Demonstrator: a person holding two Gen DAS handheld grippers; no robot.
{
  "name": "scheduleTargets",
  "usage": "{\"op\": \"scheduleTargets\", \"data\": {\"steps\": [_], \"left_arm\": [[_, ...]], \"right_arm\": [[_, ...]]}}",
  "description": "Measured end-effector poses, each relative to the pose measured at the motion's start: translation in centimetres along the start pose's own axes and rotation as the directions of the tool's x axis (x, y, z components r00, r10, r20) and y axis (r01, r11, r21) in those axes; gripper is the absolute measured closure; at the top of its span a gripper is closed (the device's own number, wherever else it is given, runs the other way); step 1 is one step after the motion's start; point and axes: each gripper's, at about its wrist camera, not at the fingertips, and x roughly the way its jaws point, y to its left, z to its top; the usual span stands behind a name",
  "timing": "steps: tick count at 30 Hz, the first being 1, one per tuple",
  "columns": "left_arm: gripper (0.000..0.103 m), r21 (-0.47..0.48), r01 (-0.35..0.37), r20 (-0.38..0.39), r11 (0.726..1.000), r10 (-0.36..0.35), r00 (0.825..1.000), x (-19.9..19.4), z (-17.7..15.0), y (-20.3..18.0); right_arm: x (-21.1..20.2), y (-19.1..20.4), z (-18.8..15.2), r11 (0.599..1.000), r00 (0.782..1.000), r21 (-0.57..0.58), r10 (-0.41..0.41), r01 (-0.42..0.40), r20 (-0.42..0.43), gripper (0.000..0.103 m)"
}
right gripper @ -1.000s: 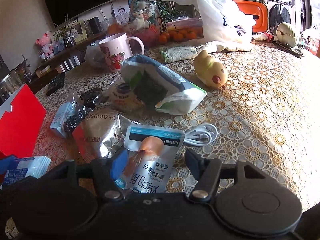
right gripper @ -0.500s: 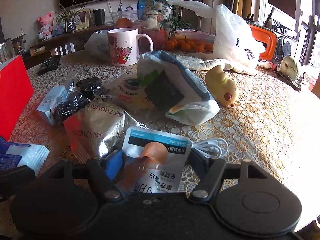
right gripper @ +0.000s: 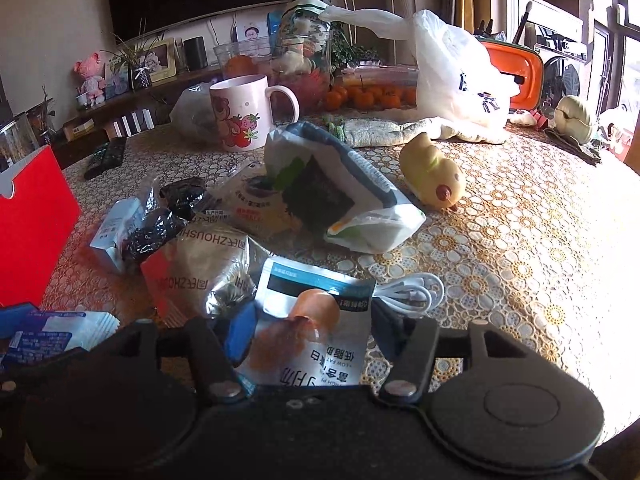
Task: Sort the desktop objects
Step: 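Carry the blue packet and white pouch with both tools over the red box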
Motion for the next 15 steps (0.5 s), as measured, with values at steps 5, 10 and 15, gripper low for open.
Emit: {"op": "scheduleTargets", "data": {"steps": [5,10,15], "left_arm": [[0.025,-0.002,0.0,0.006,1.0,0.0,1.0,-0.3,0.3,-0.2],[0.025,-0.001,-0.001,0.022,1.0,0.001,1.0,-1.2,0.9,-0.4],[0.025,-0.003,-0.011,0.045,1.0,0.011,0.999,-2.7,1.7,-0.4]], "right_arm": [[-1.3,-0.3,0.6,1.0,1.0,0.004,0.018,-0.018,0.018,0.043],[-3.3,-0.1,1.5,0.998,0.998,-0.006,0.057,-0.057,0.037,0.043],[-5.8,0.9,2.6,0.994,0.993,-0.04,0.103,-0.101,0.06,0.043]]}}
